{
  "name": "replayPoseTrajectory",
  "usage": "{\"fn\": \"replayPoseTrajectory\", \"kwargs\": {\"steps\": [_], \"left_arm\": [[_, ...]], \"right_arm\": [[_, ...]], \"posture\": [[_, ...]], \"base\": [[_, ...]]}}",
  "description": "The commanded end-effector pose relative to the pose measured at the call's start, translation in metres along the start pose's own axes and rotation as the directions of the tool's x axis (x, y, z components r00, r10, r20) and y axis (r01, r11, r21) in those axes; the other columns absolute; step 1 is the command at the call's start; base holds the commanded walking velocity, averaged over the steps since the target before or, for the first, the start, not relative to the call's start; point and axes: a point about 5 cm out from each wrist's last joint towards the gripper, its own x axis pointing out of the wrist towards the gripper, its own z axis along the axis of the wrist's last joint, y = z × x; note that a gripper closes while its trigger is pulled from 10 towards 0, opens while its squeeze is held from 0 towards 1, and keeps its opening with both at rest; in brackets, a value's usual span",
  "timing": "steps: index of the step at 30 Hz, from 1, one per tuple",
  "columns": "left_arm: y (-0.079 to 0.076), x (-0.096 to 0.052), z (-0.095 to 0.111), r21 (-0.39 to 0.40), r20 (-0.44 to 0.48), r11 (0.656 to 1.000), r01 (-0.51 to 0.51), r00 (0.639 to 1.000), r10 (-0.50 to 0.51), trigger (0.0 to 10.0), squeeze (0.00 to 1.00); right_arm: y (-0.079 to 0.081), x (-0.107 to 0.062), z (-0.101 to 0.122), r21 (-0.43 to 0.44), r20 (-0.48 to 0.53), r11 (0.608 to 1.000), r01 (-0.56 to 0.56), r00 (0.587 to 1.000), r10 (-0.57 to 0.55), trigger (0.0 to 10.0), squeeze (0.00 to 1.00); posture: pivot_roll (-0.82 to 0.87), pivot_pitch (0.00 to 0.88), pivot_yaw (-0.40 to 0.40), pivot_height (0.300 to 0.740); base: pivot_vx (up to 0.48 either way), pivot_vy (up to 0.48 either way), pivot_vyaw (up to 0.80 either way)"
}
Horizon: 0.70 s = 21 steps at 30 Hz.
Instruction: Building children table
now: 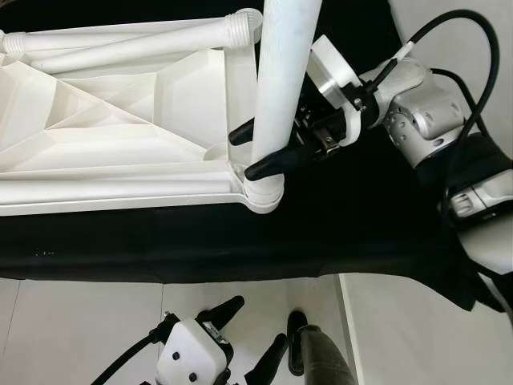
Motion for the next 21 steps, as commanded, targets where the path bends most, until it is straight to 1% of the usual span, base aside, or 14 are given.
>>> {"fn": "replayPoseTrajectory", "kwargs": {"steps": [1,6,9,12,14,18,19,21], "left_arm": [[-0.002,-0.002,-0.002,-0.012,-0.026,1.000,0.001,1.000,-0.002,10.0,0.00],[-0.002,-0.002,-0.003,-0.012,-0.028,1.000,0.002,1.000,-0.002,10.0,0.00],[-0.002,-0.002,-0.003,-0.011,-0.028,1.000,0.001,1.000,-0.001,10.0,0.00],[-0.002,-0.001,-0.002,-0.010,-0.025,1.000,-0.002,1.000,0.001,10.0,0.00],[-0.001,0.000,-0.002,-0.010,-0.024,1.000,-0.003,1.000,0.003,10.0,0.00],[-0.001,0.000,-0.002,-0.009,-0.022,1.000,-0.003,1.000,0.003,10.0,0.00],[0.000,0.001,-0.002,-0.008,-0.021,1.000,-0.001,1.000,0.001,10.0,0.00],[0.001,0.001,-0.002,-0.008,-0.020,1.000,-0.001,1.000,0.000,10.0,0.00]], "right_arm": [[0.006,0.006,-0.016,0.064,-0.033,0.997,-0.051,0.998,0.053,10.0,0.00],[0.005,0.008,-0.017,0.062,-0.018,0.997,-0.051,0.998,0.053,10.0,0.00],[0.002,0.010,-0.022,0.058,-0.018,0.998,-0.030,0.999,0.031,10.0,0.00],[-0.001,0.007,-0.036,0.079,-0.043,0.996,0.052,0.998,-0.049,10.0,0.00],[0.002,0.004,-0.041,0.101,-0.035,0.992,0.076,0.997,-0.073,10.0,0.00],[0.007,-0.001,-0.043,0.110,-0.035,0.987,0.121,0.992,-0.117,10.0,0.00],[0.012,-0.005,-0.045,0.123,-0.040,0.978,0.169,0.985,-0.166,10.0,0.00],[0.014,-0.007,-0.046,0.127,-0.041,0.975,0.184,0.983,-0.180,10.0,0.00]], "posture": [[0.09,0.448,-0.005,0.740],[0.09,0.446,-0.006,0.740],[0.09,0.447,-0.007,0.740],[0.08,0.449,-0.012,0.740],[0.08,0.448,-0.010,0.740],[0.08,0.449,-0.008,0.740],[0.07,0.446,-0.004,0.740],[0.07,0.446,-0.004,0.740]], "base": [[0.000,0.000,0.00],[0.000,0.000,0.00],[0.000,0.000,0.00],[0.000,0.000,0.00],[0.000,0.000,0.00],[0.000,0.000,0.00],[0.000,0.000,0.00],[0.000,0.000,0.00]]}}
